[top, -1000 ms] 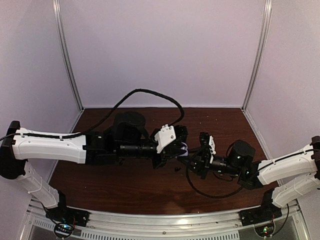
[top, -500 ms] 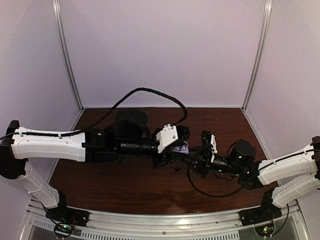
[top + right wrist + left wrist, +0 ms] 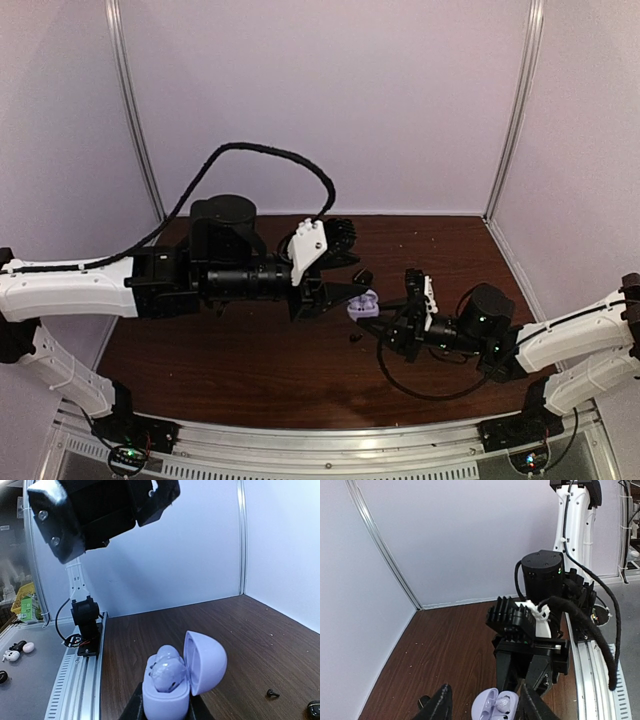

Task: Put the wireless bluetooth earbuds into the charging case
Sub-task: Adjust the right earbud in the right side groove of the charging case.

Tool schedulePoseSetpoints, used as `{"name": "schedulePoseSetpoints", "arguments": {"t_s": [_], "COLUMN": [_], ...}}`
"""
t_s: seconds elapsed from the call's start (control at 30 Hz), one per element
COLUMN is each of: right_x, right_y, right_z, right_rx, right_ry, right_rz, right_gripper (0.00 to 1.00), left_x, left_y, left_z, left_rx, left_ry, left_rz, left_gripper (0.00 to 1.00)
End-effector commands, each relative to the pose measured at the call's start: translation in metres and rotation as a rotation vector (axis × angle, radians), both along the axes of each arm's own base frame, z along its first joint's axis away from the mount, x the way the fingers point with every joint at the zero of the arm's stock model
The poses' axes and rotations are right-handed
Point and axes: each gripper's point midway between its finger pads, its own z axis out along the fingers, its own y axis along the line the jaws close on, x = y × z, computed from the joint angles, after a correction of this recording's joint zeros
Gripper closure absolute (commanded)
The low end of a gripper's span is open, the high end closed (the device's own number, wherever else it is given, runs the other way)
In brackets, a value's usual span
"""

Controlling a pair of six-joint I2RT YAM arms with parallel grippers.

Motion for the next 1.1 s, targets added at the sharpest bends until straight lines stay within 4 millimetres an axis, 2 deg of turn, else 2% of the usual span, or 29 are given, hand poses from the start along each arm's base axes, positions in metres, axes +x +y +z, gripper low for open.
{"name": "schedulePoseSetpoints", "arguments": {"t_s": [0.0,0.27,0.5,0.67,0.8,0.9,1.03,1.07], "right_x": [-0.022,-0.043,-0.047,-0.045,-0.041,-0.041,-0.042,-0.043], "right_y": [-0.004,-0.006,-0.007,-0.007,-0.006,-0.005,-0.005,-0.005], "right_z": [0.015,0.027,0.032,0.028,0.023,0.021,0.02,0.02], "right_rx": [0.051,0.065,0.053,0.035,0.012,0.005,0.0,0.0], "right_ry": [-0.051,-0.091,-0.084,-0.078,-0.067,-0.062,-0.06,-0.061], "right_rz": [0.094,0.202,0.218,0.206,0.188,0.188,0.193,0.194], "right_gripper": [0.95,0.94,0.94,0.95,0.95,0.95,0.95,0.95], "left_x": [0.005,0.0,-0.01,-0.024,-0.04,-0.051,-0.052,-0.053], "left_y": [0.017,0.03,0.036,0.027,0.011,0.003,-0.003,-0.004], "left_z": [0.022,0.004,0.0,-0.002,-0.011,-0.015,-0.017,-0.024], "left_rx": [-0.098,-0.082,-0.097,-0.069,-0.003,0.02,0.029,0.056], "left_ry": [0.033,0.122,0.153,0.112,0.051,0.028,0.012,0.019], "left_rz": [0.047,0.033,-0.036,-0.123,-0.16,-0.203,-0.222,-0.224], "left_gripper": [0.52,0.56,0.59,0.65,0.75,0.79,0.84,0.84]}}
